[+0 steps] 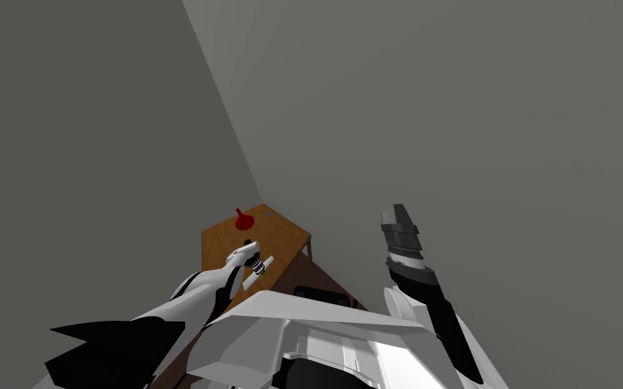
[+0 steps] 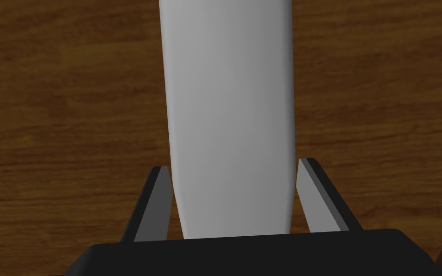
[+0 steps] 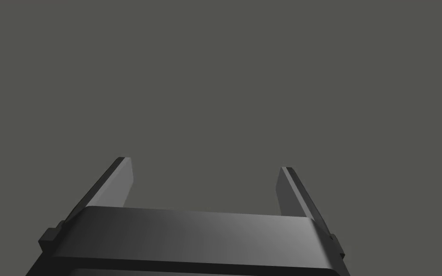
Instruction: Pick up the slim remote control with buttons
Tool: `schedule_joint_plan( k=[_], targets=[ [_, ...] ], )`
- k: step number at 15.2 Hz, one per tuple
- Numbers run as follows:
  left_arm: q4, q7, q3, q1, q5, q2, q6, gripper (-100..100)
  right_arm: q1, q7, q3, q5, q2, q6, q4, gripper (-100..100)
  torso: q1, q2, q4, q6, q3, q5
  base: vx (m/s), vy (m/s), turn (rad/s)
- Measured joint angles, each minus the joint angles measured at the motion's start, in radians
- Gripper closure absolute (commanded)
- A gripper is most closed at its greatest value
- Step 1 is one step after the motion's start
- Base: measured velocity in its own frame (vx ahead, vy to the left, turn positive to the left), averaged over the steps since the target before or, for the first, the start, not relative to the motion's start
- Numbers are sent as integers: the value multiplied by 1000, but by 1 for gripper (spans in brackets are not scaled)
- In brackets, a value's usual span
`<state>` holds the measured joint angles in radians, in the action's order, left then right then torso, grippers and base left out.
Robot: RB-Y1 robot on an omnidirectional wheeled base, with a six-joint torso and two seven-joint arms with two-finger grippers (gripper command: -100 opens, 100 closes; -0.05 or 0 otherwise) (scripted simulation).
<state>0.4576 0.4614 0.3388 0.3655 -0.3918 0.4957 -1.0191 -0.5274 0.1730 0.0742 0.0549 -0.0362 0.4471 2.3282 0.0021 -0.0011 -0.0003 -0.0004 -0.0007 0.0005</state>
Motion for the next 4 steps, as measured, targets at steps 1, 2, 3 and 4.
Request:
schedule_joint_plan(
  k=[1, 2, 3, 4],
  targets=[
    [14, -1, 0, -3, -1, 3, -10, 100, 0, 0, 0, 0, 0, 0, 0, 0, -1, 0, 0, -1, 0, -1, -1, -44, 100],
    [19, -5, 0, 0, -4, 11, -22, 100, 0, 0, 0, 0, 0, 0, 0, 0, -2, 0, 0, -1, 0, -1, -5, -49, 94],
    [24, -8, 0, 4, -6, 18, -34, 100, 0, 0, 0, 0, 0, 0, 0, 0, -3, 0, 0, -1, 0, -1, -9, -51, 57],
    [18, -14, 0, 13, -8, 26, -42, 100, 0, 0, 0, 0, 0, 0, 0, 0, -4, 0, 0, -1, 0, -1, -6, -28, 19]
  ],
)
